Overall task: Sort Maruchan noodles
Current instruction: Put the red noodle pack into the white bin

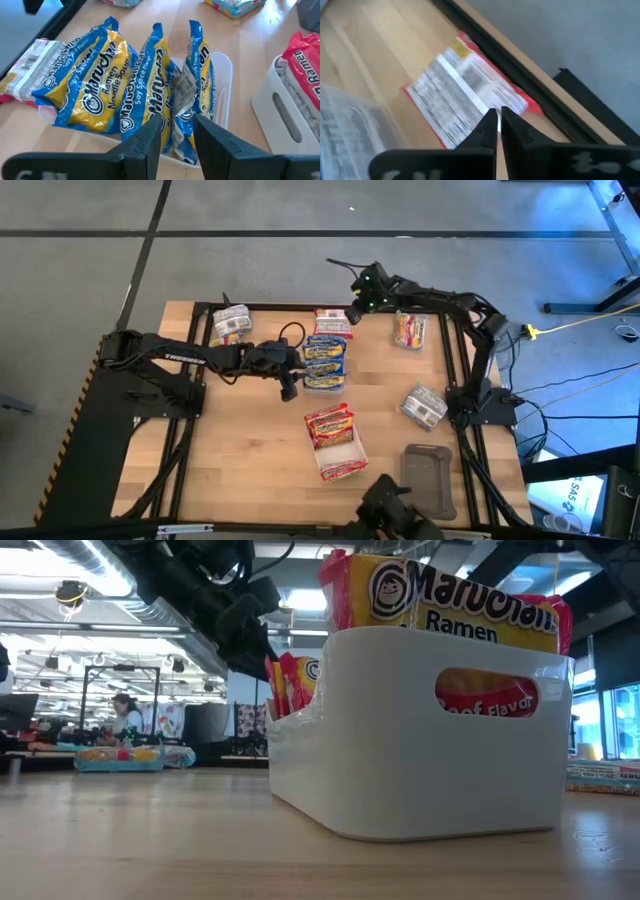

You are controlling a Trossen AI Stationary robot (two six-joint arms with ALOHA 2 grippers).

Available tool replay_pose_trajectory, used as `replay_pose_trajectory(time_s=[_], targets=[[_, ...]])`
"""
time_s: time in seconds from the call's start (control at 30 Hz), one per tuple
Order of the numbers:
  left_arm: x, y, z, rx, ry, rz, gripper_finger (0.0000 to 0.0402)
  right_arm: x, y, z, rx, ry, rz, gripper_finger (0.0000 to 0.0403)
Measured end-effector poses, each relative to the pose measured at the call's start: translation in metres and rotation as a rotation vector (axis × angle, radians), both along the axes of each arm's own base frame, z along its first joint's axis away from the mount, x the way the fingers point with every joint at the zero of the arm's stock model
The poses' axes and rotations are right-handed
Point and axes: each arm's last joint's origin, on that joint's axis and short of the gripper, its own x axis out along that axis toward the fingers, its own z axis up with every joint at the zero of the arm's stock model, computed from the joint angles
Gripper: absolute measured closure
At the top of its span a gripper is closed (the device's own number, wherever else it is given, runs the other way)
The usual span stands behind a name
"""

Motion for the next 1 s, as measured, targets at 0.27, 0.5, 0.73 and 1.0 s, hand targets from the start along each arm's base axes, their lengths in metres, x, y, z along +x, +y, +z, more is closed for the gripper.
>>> replay_pose_trajectory(time_s=[0.27,0.5,0.73,1.0], targets=[[0.0,0.0,0.0,0.003,0.002,-0.005,0.0295,0.014,-0.009,-0.029,0.08,-0.012,0.038,0.0402],[0.0,0.0,0.0,-0.004,0.002,0.0,0.0295,0.022,-0.003,-0.043,0.103,0.007,0.086,0.0402],[0.0,-0.001,0.0,-0.025,-0.002,0.012,0.0295,0.035,0.008,-0.044,0.032,0.018,0.174,0.0402],[0.0,-0.003,-0.001,-0.03,0.002,-0.003,0.0295,0.027,0.015,-0.047,0.071,0.159,0.124,0.0402]])
